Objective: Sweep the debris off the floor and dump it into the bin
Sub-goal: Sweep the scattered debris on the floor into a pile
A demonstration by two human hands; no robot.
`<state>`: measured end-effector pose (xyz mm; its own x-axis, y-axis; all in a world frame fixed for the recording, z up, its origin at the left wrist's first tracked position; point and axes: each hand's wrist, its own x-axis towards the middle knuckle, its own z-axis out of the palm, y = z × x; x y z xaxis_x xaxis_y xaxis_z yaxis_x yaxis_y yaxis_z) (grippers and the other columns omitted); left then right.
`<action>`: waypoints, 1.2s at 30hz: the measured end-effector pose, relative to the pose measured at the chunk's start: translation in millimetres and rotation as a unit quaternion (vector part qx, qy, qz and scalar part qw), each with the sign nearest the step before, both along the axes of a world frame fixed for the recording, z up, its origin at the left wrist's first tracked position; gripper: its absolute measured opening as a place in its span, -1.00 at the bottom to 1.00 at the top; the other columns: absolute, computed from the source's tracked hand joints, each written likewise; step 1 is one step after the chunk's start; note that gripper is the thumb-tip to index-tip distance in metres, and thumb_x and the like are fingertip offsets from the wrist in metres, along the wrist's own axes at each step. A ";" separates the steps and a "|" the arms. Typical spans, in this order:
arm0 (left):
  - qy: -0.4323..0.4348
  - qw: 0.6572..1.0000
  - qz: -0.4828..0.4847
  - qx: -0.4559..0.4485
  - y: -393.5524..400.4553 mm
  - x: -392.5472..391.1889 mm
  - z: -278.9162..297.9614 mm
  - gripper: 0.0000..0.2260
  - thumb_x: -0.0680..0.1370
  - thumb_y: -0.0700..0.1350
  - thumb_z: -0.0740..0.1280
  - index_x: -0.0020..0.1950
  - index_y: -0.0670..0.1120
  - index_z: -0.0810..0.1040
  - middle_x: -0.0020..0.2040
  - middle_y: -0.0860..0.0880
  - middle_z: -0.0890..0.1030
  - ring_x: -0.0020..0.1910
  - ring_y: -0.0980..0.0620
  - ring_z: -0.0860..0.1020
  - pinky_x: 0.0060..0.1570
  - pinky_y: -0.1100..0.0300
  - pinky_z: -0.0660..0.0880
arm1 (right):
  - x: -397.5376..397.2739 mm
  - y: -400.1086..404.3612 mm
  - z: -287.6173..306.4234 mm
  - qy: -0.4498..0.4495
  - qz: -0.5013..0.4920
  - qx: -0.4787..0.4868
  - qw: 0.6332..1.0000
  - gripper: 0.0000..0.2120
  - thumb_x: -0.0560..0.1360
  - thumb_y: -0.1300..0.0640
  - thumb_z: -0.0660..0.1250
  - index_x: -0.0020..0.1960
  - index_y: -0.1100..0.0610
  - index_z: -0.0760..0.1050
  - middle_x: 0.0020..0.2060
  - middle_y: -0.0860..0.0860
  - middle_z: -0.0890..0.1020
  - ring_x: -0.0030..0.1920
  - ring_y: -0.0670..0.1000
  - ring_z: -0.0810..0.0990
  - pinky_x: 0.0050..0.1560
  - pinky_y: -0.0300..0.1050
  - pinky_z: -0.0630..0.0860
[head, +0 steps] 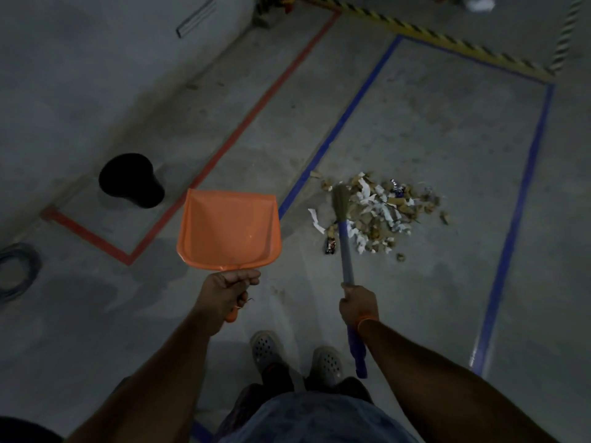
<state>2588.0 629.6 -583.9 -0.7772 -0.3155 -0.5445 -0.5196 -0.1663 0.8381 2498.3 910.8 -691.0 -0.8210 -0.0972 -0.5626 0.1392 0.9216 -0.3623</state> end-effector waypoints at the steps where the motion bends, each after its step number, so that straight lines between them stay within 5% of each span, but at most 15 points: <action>1: 0.001 1.000 -0.003 -0.003 5.6 -0.3 0.2 -0.76 0.60 -0.43 0.20 0.10 -0.28 0.64 -0.14 -0.10 0.66 -0.53 0.16 0.41 -0.55 0.35 0.34 | 5.2 3.8 0.0 0.000 0.013 -0.004 1.000 -0.53 0.54 0.13 0.23 0.45 0.04 0.39 0.32 0.09 0.54 0.27 0.09 0.54 0.35 -0.15 0.41; 5: -0.002 1.000 -0.009 -0.009 23.7 0.2 2.7 -0.76 0.61 -0.43 0.20 0.06 -0.25 0.66 -0.16 -0.08 0.67 -0.51 0.15 0.41 -0.54 0.32 0.35 | 24.7 14.1 -4.8 -0.028 0.052 -0.021 0.998 -0.53 0.54 0.14 0.25 0.45 0.02 0.39 0.31 0.09 0.54 0.26 0.09 0.55 0.36 -0.12 0.42; 10: -0.012 1.000 -0.009 -0.015 40.2 0.4 10.3 -0.78 0.61 -0.43 0.18 0.08 -0.29 0.61 -0.47 0.04 0.59 -0.57 0.18 0.37 -0.60 0.38 0.28 | 35.0 32.9 -20.0 -0.099 0.039 -0.025 0.994 -0.54 0.52 0.17 0.27 0.42 0.05 0.43 0.29 0.09 0.55 0.16 0.08 0.61 0.22 -0.09 0.55; 16: -0.008 0.999 -0.003 -0.031 43.5 6.5 4.5 -0.72 0.59 -0.43 0.22 0.01 -0.18 0.68 -0.13 -0.11 0.67 -0.48 0.10 0.40 -0.47 0.27 0.36 | 9.0 69.9 -23.2 -0.103 -0.097 -0.022 0.990 -0.60 0.48 0.19 0.32 0.31 0.07 0.53 0.22 0.07 0.59 0.10 0.09 0.63 0.11 -0.04 0.61; 22: -0.019 0.999 -0.029 -0.032 64.5 1.2 5.5 -0.76 0.61 -0.40 0.22 0.05 -0.21 0.66 -0.31 0.00 0.66 -0.51 0.13 0.41 -0.55 0.33 0.32 | -21.0 97.0 -11.4 -0.059 -0.208 -0.056 0.975 -0.60 0.42 0.22 0.34 0.26 0.10 0.57 0.05 0.12 0.66 -0.06 0.13 0.68 -0.03 0.03 0.67; 27: -0.012 0.999 -0.030 -0.013 77.7 -9.4 5.7 -0.76 0.61 -0.40 0.23 0.10 -0.22 0.66 -0.10 -0.13 0.66 -0.48 0.10 0.39 -0.56 0.33 0.31 | -3.7 103.7 -8.2 -0.022 -0.177 -0.073 0.981 -0.55 0.43 0.19 0.29 0.32 0.07 0.53 0.10 0.14 0.66 -0.01 0.16 0.68 0.07 0.06 0.63; 36: -0.001 0.999 -0.038 -0.017 76.5 -18.8 18.0 -0.77 0.61 -0.42 0.20 0.11 -0.28 0.63 -0.28 -0.01 0.67 -0.54 0.17 0.40 -0.59 0.36 0.29 | 18.1 62.3 -3.2 0.002 -0.152 -0.111 0.982 -0.54 0.47 0.16 0.30 0.37 0.01 0.49 0.13 0.08 0.65 -0.07 0.05 0.66 0.09 -0.15 0.61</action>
<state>2569.1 706.1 -565.9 -0.7981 -0.2735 -0.5368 -0.5320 -0.0983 0.8410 2516.4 973.1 -694.3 -0.8331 0.0330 -0.5521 0.3944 0.7353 -0.5511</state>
